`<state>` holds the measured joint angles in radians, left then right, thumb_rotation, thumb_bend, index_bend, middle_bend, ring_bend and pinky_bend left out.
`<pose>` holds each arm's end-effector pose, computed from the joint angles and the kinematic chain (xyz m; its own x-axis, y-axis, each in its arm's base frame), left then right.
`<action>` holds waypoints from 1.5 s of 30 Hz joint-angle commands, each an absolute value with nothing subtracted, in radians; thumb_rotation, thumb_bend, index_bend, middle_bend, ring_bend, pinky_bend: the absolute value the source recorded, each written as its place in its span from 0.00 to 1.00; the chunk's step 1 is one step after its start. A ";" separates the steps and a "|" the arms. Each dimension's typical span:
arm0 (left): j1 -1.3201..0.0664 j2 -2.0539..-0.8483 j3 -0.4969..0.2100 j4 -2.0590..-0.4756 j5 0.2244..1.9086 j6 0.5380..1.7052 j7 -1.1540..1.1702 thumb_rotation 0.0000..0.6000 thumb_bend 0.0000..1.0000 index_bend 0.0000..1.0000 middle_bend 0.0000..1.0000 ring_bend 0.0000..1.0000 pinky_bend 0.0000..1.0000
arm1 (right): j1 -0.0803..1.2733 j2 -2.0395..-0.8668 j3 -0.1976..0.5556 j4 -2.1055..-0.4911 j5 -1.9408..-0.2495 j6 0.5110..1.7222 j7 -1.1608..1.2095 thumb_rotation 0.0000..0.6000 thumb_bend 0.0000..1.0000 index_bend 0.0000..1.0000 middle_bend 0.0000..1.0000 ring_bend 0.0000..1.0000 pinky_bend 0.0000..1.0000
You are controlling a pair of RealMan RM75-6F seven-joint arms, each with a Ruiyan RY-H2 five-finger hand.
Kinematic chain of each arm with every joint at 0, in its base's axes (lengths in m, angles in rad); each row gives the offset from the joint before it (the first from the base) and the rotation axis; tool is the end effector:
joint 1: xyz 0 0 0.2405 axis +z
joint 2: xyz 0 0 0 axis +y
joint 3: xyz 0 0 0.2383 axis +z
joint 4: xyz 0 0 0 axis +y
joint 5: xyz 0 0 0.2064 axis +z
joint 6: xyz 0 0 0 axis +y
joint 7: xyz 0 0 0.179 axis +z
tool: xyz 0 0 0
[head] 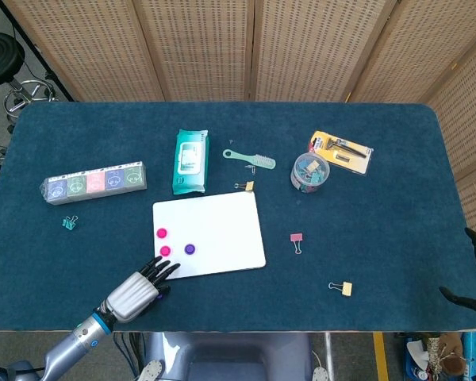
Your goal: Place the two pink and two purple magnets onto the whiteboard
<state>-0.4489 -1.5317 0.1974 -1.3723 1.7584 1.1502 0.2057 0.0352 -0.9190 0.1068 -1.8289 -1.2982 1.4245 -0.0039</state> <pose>-0.2035 0.2118 -0.0550 0.6483 0.2526 0.7183 0.6470 -0.6800 -0.3449 -0.3038 -0.2057 0.2042 0.3538 -0.0272 0.9349 -0.9125 0.2094 0.3514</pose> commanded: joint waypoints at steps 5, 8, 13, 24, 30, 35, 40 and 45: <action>-0.447 -1.532 0.191 -1.375 1.752 1.147 0.209 1.00 0.42 0.71 0.00 0.00 0.00 | 0.036 -0.919 0.106 -1.830 -1.296 1.421 -0.001 1.00 0.00 0.00 0.00 0.00 0.00; -0.447 -1.528 0.189 -1.380 1.752 1.149 0.208 1.00 0.42 0.71 0.00 0.00 0.00 | 0.036 -0.918 0.106 -1.830 -1.297 1.421 0.000 1.00 0.00 0.00 0.00 0.00 0.00; -0.447 -1.518 0.186 -1.390 1.754 1.156 0.206 1.00 0.43 0.71 0.00 0.00 0.00 | 0.036 -0.918 0.107 -1.830 -1.296 1.420 0.001 1.00 0.00 0.00 0.00 0.00 0.00; -0.461 -1.500 0.141 -1.423 1.733 1.165 0.199 1.00 0.43 0.71 0.00 0.00 0.00 | 0.036 -0.916 0.106 -1.831 -1.297 1.419 0.004 1.00 0.00 0.00 0.00 0.00 0.00; -0.518 -1.490 0.033 -1.457 1.633 1.102 0.159 1.00 0.42 0.71 0.00 0.00 0.00 | 0.037 -0.917 0.104 -1.831 -1.297 1.416 0.002 1.00 0.00 0.00 0.00 0.00 0.00; -0.595 -1.510 -0.069 -1.425 1.510 0.986 0.151 1.00 0.43 0.71 0.00 0.00 0.00 | 0.038 -0.917 0.105 -1.830 -1.293 1.413 0.006 1.00 0.00 0.00 0.00 0.00 0.00; -0.660 -1.563 -0.144 -1.339 1.415 0.908 0.161 1.00 0.42 0.71 0.00 0.00 0.00 | 0.039 -0.917 0.107 -1.825 -1.287 1.409 0.009 1.00 0.00 0.00 0.00 0.00 0.00; -0.707 -1.621 -0.179 -1.265 1.371 0.870 0.166 1.00 0.42 0.71 0.00 0.00 0.00 | 0.042 -0.919 0.107 -1.821 -1.282 1.403 0.006 1.00 0.00 0.00 0.00 0.00 0.00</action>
<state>-0.6898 -1.6018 -0.1644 -1.2845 1.3860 0.8846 0.1631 0.0417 -0.9188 0.1069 -1.8214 -1.2823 1.4028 0.0065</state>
